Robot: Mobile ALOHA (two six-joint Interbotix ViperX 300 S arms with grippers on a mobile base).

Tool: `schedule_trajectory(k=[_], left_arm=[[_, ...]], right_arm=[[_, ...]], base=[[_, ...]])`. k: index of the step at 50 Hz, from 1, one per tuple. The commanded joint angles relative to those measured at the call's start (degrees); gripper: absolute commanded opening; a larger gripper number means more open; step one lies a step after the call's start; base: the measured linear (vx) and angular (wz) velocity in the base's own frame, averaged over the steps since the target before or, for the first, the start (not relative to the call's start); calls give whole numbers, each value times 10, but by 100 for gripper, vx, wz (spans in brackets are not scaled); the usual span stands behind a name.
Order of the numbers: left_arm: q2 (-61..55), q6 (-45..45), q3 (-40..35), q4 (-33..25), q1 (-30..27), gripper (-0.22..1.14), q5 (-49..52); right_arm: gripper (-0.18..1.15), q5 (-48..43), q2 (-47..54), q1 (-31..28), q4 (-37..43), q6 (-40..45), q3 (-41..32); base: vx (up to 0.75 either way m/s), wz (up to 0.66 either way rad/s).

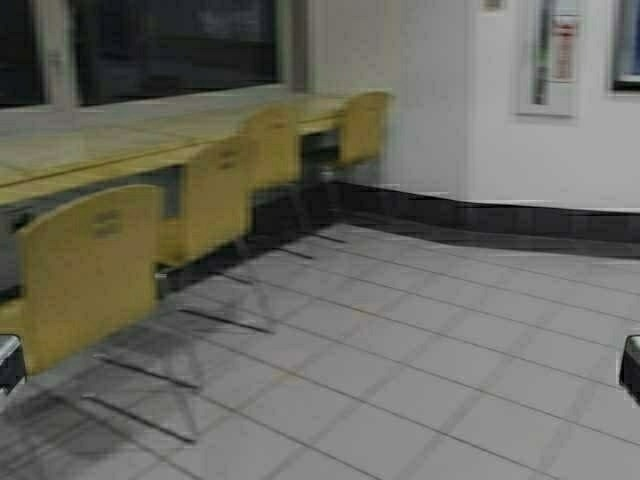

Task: Push the chairs under the table

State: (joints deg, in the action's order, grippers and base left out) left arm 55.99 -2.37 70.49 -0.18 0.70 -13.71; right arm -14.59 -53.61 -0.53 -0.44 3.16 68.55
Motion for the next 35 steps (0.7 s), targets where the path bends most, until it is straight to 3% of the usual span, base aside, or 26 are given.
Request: schedule_trajectory(k=[1,35], left_arm=[[-14,7,-10,4,2,3,-3],[-11,4,-18,3,2,3,-7]], right_arm=[[5,-3,3,0,4,2,-9],[5,-2,1,-1,1,54,-8]], base=[[24,55],[22,50]])
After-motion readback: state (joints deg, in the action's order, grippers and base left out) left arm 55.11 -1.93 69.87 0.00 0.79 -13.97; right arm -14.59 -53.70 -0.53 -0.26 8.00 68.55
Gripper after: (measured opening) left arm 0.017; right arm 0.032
